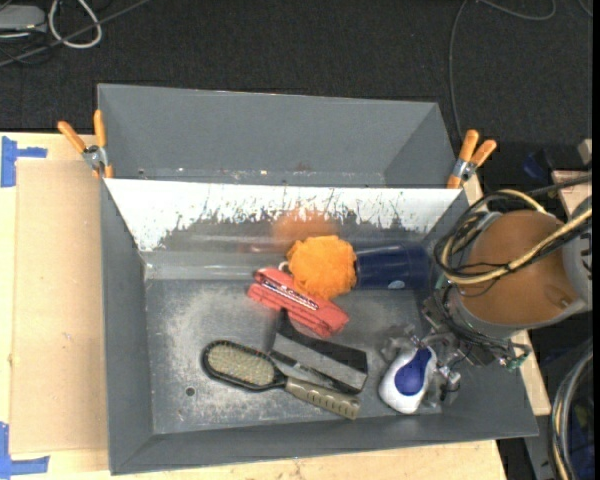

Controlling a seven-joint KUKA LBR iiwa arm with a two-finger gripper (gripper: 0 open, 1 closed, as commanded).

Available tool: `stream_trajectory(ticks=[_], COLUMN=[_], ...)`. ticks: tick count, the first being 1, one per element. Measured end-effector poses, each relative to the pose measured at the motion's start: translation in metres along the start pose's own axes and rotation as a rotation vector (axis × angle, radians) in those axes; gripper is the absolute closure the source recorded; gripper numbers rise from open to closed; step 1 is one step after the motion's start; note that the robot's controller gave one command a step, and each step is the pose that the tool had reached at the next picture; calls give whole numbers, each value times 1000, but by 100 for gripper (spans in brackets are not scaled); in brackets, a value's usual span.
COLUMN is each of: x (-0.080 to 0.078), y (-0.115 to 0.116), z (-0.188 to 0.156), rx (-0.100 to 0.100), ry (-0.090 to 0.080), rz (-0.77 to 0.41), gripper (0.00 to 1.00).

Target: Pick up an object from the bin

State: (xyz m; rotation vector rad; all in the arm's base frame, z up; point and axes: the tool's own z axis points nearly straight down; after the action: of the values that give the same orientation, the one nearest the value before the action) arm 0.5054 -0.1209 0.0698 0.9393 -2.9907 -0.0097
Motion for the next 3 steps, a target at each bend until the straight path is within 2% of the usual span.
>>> stream_trajectory(ticks=[1,3], x=[0,0], y=[0,1], z=[0,-37], rx=[0,0], ry=[0,1], rz=[0,2], gripper=[100,100])
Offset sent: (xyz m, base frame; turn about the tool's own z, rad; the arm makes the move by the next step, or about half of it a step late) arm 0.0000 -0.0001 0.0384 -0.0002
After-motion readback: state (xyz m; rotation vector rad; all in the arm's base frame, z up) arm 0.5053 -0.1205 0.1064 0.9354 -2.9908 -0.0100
